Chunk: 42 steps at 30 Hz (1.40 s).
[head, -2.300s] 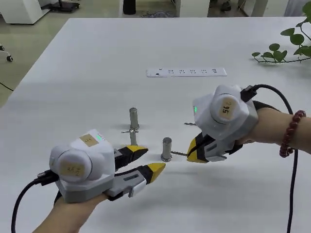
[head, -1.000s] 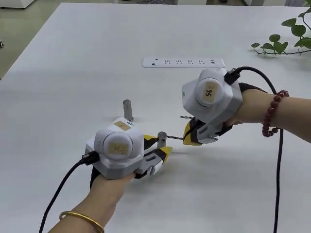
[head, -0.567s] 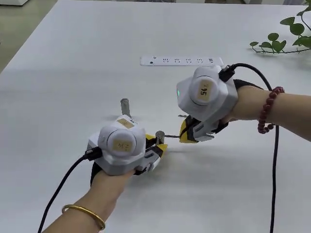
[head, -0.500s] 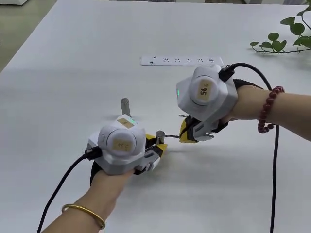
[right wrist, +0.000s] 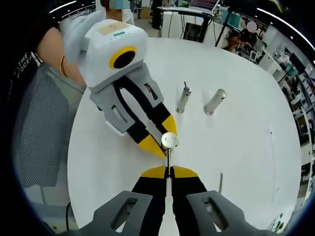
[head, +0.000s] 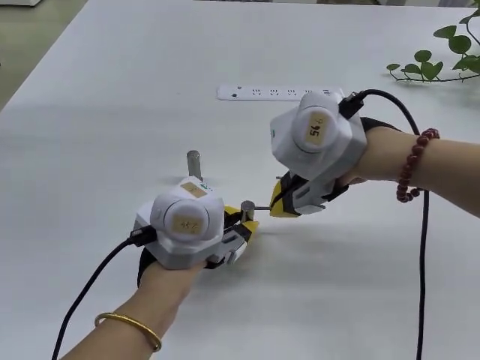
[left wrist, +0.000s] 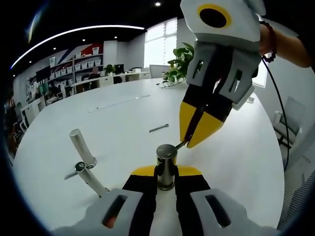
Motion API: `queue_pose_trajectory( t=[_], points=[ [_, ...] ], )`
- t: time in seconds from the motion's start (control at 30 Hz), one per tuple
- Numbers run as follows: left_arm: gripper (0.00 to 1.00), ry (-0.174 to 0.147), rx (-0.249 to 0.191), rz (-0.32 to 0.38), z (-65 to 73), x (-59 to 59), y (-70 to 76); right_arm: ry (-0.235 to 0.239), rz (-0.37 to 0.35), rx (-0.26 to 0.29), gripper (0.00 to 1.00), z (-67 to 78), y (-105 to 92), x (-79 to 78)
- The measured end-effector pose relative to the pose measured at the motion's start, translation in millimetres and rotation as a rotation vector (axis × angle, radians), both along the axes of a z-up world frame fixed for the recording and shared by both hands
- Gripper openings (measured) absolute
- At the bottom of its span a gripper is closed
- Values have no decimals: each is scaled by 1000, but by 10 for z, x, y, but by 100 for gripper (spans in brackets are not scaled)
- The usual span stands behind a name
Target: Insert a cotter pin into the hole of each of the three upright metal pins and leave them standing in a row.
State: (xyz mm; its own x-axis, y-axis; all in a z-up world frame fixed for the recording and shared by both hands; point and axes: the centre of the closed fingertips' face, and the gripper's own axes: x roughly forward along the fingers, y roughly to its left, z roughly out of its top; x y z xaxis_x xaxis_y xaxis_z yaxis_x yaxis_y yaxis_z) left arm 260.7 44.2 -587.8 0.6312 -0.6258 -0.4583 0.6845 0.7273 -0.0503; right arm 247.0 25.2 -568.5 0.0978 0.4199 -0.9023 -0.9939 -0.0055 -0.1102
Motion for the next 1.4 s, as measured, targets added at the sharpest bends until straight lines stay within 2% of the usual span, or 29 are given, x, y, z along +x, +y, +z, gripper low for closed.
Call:
queue_pose_trajectory(
  t=[0.73, 0.93, 1.0, 1.03, 1.07, 1.17, 1.4],
  points=[
    [10, -8, -14, 25, -20, -3, 9, 8, 3, 44, 0, 12, 169, -4],
    [10, -16, -2, 29, -22, 2, 5, 17, -15, 92, 0, 32, 234, -6],
    [10, -16, -1, 27, -23, 1, 4, 18, -34, 143, 0, 71, 287, 7],
    [10, -19, 5, 30, -23, 5, 11, 10, -36, 136, 1, 88, 265, 27],
    [10, -18, 6, 31, -22, 3, 10, 7, -63, 155, 2, 116, 273, 47],
    [10, -17, 3, 32, -22, 2, 9, 23, -74, 187, 3, 170, 265, 29],
    [10, -10, -9, 34, -24, 6, 9, 21, -88, 182, 2, 192, 137, -9]
  ],
)
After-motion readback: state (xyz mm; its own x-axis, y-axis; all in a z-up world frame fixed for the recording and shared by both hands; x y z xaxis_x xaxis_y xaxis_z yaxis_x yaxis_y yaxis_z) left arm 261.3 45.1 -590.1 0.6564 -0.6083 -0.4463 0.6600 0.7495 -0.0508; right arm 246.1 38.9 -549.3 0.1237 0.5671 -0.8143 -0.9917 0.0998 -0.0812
